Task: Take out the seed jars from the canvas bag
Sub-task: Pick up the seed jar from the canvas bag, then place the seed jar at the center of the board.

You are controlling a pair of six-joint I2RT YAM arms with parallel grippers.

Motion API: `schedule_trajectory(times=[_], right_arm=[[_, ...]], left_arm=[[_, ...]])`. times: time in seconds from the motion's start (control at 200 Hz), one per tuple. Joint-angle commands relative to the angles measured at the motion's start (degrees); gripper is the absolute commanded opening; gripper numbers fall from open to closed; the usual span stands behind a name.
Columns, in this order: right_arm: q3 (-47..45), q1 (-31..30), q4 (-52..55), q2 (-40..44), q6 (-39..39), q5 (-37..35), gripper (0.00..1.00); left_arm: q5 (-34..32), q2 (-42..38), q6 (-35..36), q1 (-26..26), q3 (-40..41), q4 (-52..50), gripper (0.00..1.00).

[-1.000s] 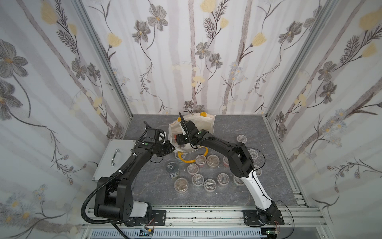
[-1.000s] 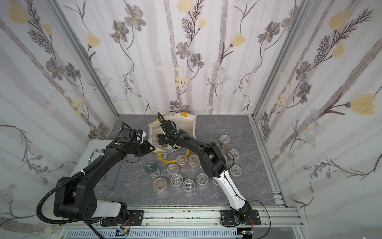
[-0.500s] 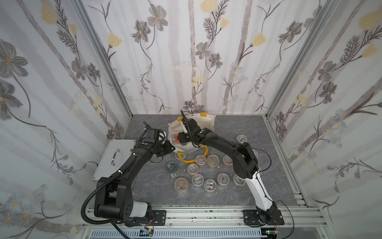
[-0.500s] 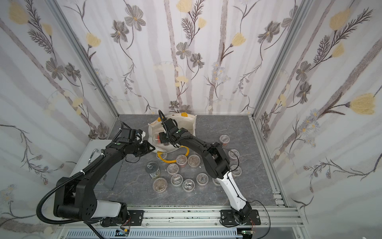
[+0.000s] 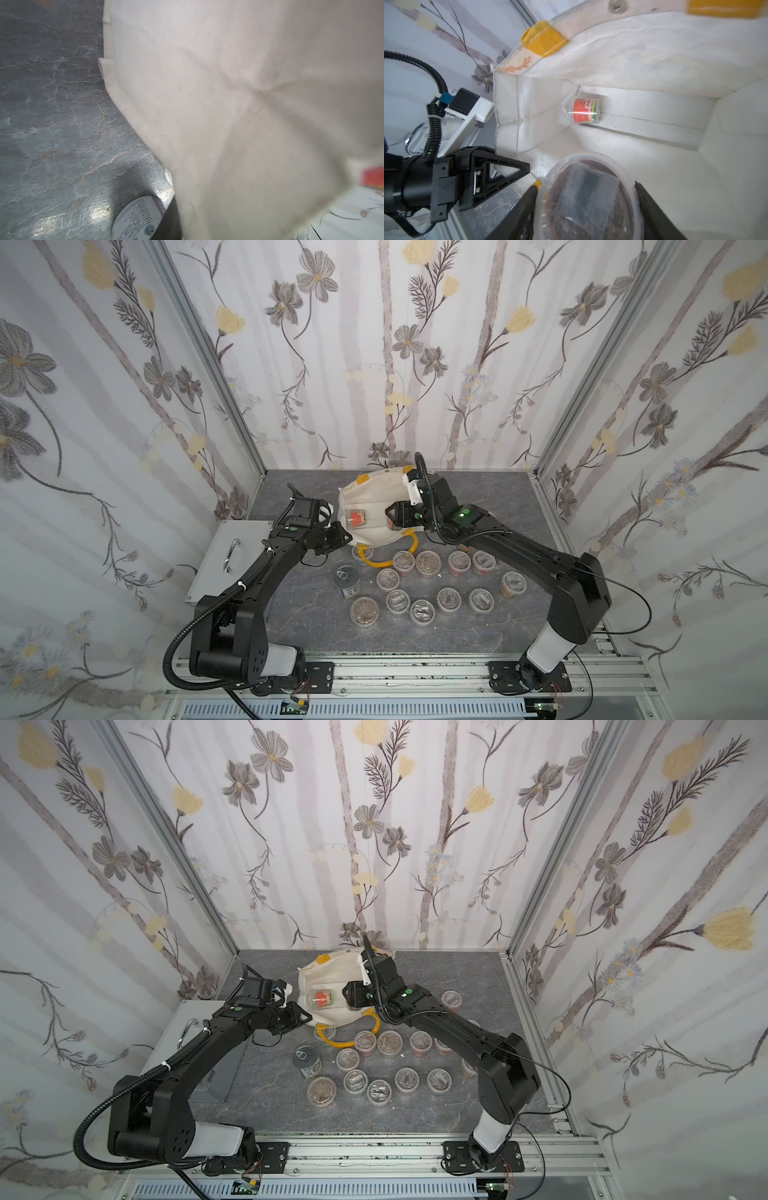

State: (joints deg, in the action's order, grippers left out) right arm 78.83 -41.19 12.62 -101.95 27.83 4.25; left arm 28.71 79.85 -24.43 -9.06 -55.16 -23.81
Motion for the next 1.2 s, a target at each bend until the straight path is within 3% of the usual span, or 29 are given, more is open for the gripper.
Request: schedule_trajectory(times=[0.0,0.14,0.28,0.914,1.194], right_arm=[[-7.32,1.75,-5.19,8.92,2.29,-2.04,0.6],[-18.93,5.85,-7.15,21.34,3.05,-6.84,0.6],[-27.85,11.99,-13.79,24.26,3.53,-6.43,0.6],[-33.32,13.57,-37.71,-0.99,3.03,-8.99,0.63],[-33.07,13.24,-33.61,1.4,2.09,-11.33,0.83]], left_arm=[[0.3,0.49,-0.2,0.16,-0.01,1.19,0.25],[0.77,1.19,-0.12,0.36,-0.66,0.35,0.25],[1.19,0.79,-0.58,0.46,-0.51,1.04,0.25],[1.7,0.54,-0.78,0.45,0.46,1.71,0.25],[2.01,0.69,-0.95,0.5,0.73,1.94,0.25]])
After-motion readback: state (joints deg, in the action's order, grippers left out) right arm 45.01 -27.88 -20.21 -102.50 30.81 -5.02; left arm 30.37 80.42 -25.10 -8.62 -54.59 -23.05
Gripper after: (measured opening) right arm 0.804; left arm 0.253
